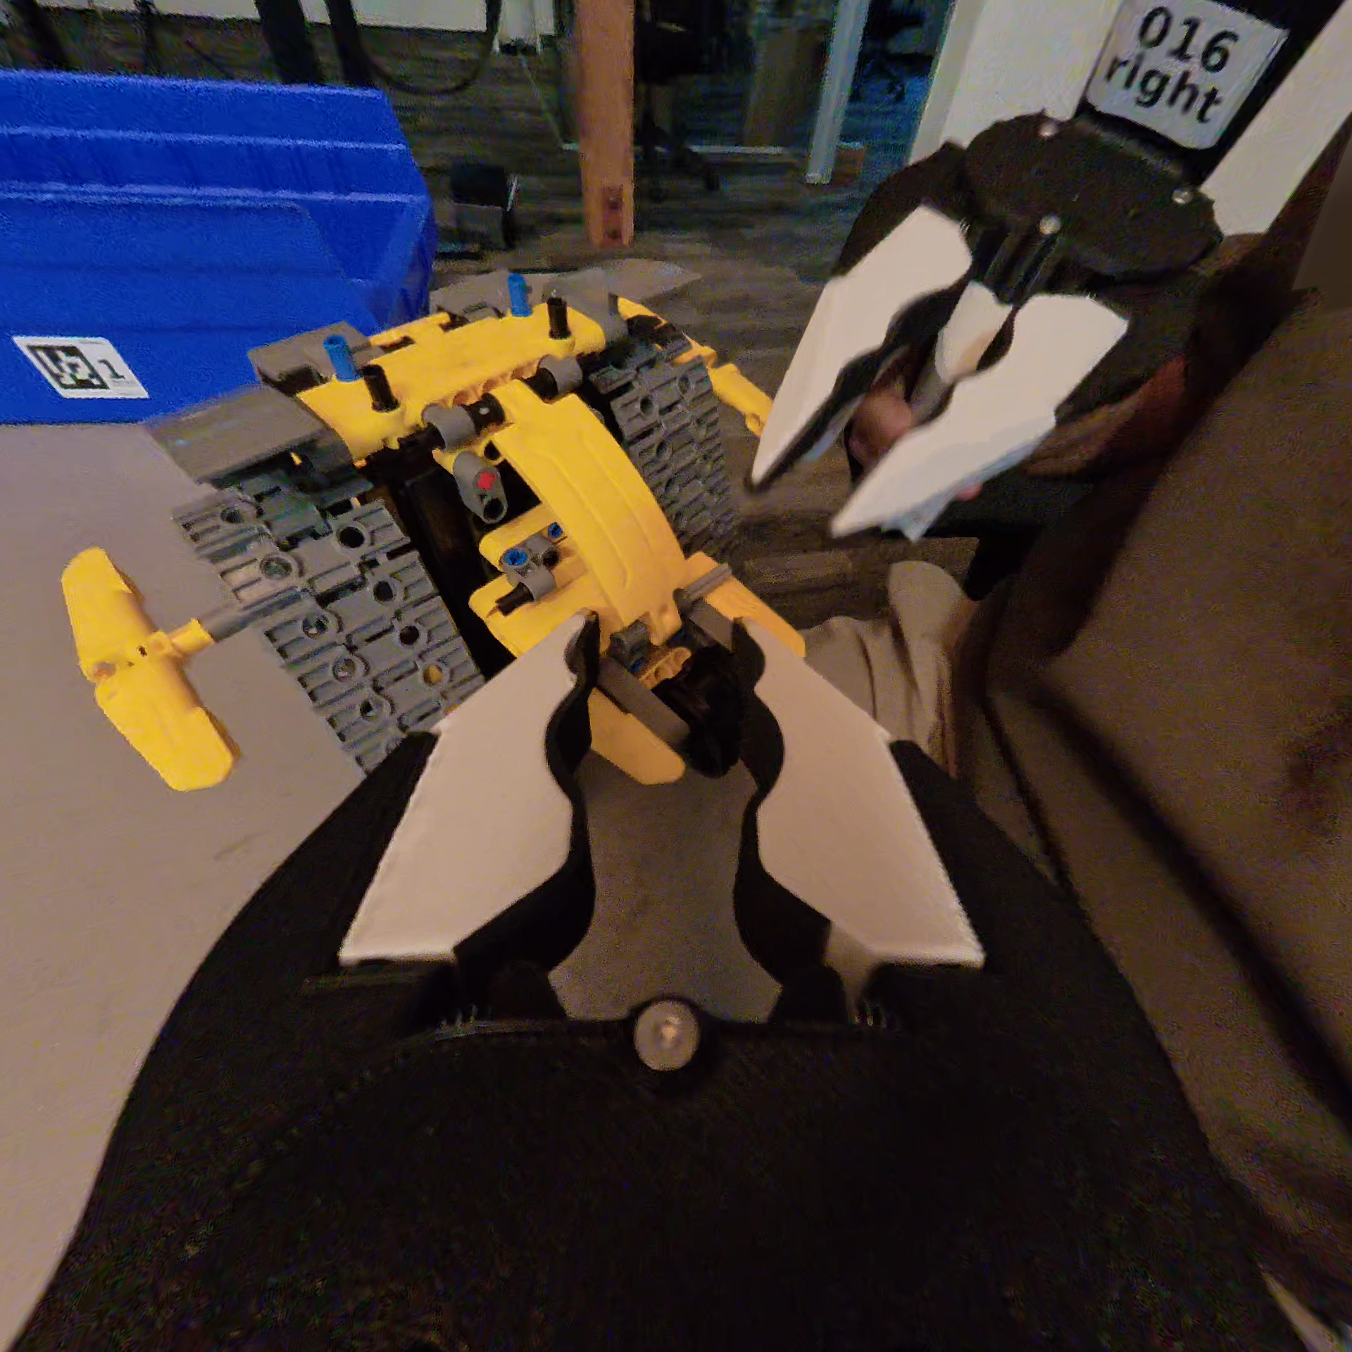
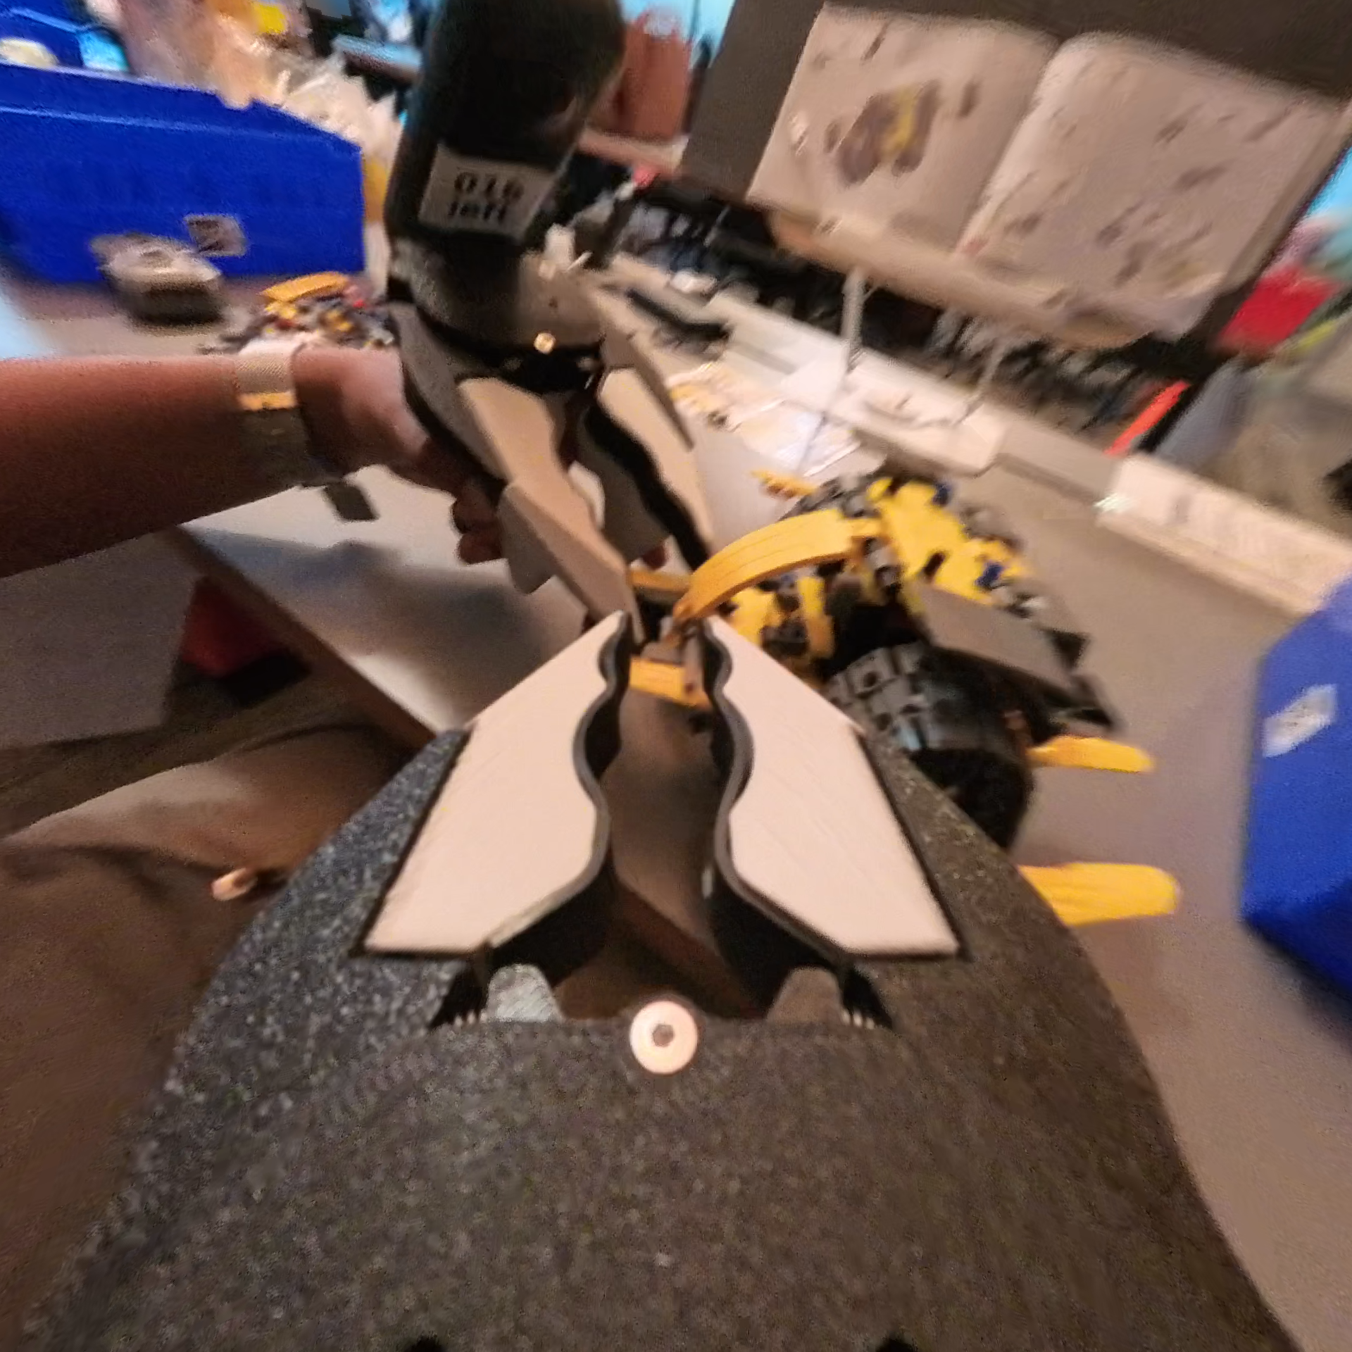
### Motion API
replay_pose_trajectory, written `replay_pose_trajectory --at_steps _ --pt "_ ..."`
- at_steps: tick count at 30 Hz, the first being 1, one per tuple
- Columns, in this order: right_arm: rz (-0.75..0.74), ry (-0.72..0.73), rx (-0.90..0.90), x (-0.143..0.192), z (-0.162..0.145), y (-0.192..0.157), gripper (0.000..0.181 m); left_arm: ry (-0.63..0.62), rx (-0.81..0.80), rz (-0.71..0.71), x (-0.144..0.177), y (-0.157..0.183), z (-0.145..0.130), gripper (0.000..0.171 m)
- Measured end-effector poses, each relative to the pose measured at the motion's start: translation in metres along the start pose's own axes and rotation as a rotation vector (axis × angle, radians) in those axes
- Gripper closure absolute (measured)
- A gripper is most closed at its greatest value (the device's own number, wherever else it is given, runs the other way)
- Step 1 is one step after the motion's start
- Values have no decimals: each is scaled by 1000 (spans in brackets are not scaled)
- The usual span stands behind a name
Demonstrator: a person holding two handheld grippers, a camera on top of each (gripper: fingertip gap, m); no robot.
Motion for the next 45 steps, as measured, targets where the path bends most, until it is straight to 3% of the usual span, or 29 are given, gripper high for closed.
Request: replay_pose_trajectory --at_steps 2,4,8,16,21,26,45 --pt "-119 61 84 12 9 8 175 -8 -8 4 0 0 0 147" --pt "-165 10 150 14 4 8 176 -29 -31 7 0 1 -1 151" --pt "-121 -158 202 9 -18 0 168 -111 -80 9 -1 2 2 154" --pt "-109 -191 79 0 -31 12 160 -218 -163 -18 -6 1 6 162" --pt "10 -159 -66 -2 -34 10 164 -194 -200 -4 -6 0 6 163" --pt "54 -130 -98 -2 -35 10 167 -138 -202 -7 -6 -1 6 164" --pt "33 -180 -114 3 -35 24 180 -67 -253 23 -14 4 10 168"
Point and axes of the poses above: each gripper's, where its closed fingertips meet, x back along the fingers, z out of its top, y = z × x across the jaws, the point moved 2 cm from there along x, back along the fingers, and after that the axes turned 13 degrees about -y, right-handed, at the moved point
